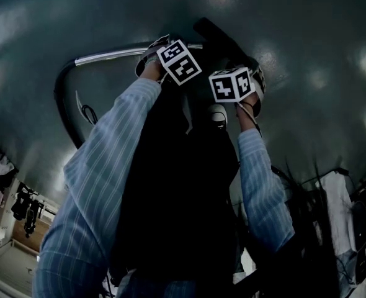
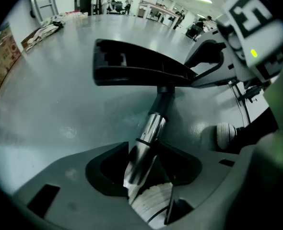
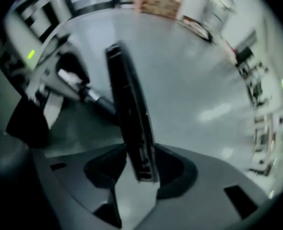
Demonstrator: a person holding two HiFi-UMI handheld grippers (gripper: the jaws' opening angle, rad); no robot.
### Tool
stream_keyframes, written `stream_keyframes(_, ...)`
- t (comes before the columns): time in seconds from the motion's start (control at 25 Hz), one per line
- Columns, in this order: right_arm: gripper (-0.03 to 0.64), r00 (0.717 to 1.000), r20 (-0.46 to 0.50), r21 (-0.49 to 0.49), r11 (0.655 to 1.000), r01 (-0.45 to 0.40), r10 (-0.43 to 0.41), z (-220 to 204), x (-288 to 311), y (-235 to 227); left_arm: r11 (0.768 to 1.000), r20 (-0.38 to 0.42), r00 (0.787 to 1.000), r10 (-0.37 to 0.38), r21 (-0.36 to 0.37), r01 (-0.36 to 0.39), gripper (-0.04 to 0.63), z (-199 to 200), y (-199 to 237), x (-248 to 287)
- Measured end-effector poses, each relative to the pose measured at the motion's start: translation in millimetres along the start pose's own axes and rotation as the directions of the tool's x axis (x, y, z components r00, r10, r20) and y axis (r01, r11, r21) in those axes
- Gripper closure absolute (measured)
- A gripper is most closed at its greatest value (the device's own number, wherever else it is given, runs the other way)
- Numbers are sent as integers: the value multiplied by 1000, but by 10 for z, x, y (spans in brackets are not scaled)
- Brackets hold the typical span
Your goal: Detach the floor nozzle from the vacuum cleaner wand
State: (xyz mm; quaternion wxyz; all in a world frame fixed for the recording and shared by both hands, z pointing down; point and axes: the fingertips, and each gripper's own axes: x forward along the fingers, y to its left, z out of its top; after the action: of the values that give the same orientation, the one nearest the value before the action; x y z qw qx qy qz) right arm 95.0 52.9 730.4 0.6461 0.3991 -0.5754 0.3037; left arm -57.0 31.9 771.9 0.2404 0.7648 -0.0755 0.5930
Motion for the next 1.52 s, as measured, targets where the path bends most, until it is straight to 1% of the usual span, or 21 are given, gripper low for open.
stream_keyframes(0.04, 439, 999, 11, -121, 991, 51, -50, -17, -13, 39, 998, -30, 1000, -5, 61, 7, 405, -24, -6, -5)
stream_keyframes(0.08, 439, 997, 17, -203, 977, 72, -70, -36, 13, 54, 990, -56, 998, -5, 142, 13, 407, -39, -29, -7)
stream_keyframes(0.12, 439, 998, 15, -229, 972, 61, -60, -67, 72, 28, 972, -74, 997, 8, 236, 10, 407, -26, -74, 7)
stream_keyframes(0.16, 437, 1000, 8, -204, 978, 31, -30, -95, 143, -53, 944, -78, 996, 37, 331, -9, 405, 37, -119, 42)
stream_keyframes(0.2, 437, 1000, 11, -153, 988, -4, 6, -88, 199, -198, 912, -66, 994, 83, 407, -49, 405, 161, -126, 88)
stream_keyframes(0.24, 437, 999, 33, -101, 994, -31, 35, -20, 224, -394, 889, -36, 990, 136, 446, -106, 405, 329, -74, 123)
stream_keyframes(0.28, 437, 996, 72, -69, 997, -45, 50, 107, 221, -604, 880, 4, 983, 186, 444, -168, 407, 508, 33, 133)
stream_keyframes(0.32, 437, 991, 120, -61, 997, -45, 52, 278, 205, -789, 885, 44, 973, 227, 407, -225, 407, 659, 182, 117)
stream_keyframes(0.4, 437, 975, 222, -99, 995, -10, 32, 678, 190, -985, 897, 104, 953, 286, 321, -304, 407, 795, 529, 53)
stream_keyframes(0.44, 437, 965, 262, -128, 992, 14, 21, 856, 208, -991, 897, 123, 945, 304, 297, -327, 407, 782, 681, 35)
stream_keyframes(0.52, 437, 954, 300, -182, 982, 47, 9, 1075, 287, -908, 899, 151, 937, 314, 269, -344, 407, 680, 867, 68)
stream_keyframes(0.6, 432, 948, 318, -245, 966, 87, -5, 1159, 346, -829, 906, 177, 936, 305, 249, -343, 407, 592, 926, 118)
stream_keyframes(0.72, 413, 931, 365, -380, 911, 162, -13, 1262, 330, -819, 911, 229, 927, 297, 224, -347, 407, 627, 962, 95)
stream_keyframes(0.84, 411, 924, 379, -473, 868, 151, 45, 1264, 291, -774, 907, 275, 910, 309, 203, -369, 407, 655, 970, 41)
stream_keyframes(0.96, 390, 924, 368, -499, 861, 98, 108, 1169, 292, -710, 898, 309, 893, 328, 191, -397, 407, 652, 977, 49)
stream_keyframes(1.08, 382, 917, 389, -481, 868, 121, 88, 1222, 345, -764, 890, 319, 883, 345, 190, -416, 407, 695, 1015, 38)
stream_keyframes(1.16, 382, 909, 412, -456, 878, 144, 65, 1358, 414, -775, 886, 313, 882, 352, 192, -422, 407, 703, 1042, 20)
stream_keyframes(1.24, 385, 909, 416, -431, 887, 166, 33, 1479, 491, -785, 889, 302, 887, 350, 192, -417, 407, 705, 1047, 16)
stream_keyframes(1.4, 387, 934, 356, -403, 906, 129, 26, 1548, 616, -773, 915, 260, 908, 327, 153, -373, 407, 651, 1097, 102)
stream_keyframes(1.44, 386, 938, 347, -404, 905, 131, 20, 1564, 637, -765, 922, 254, 913, 321, 138, -362, 407, 626, 1120, 124)
stream_keyframes(1.52, 387, 933, 360, -419, 891, 176, -15, 1607, 631, -781, 931, 253, 915, 313, 108, -349, 405, 621, 1145, 113)
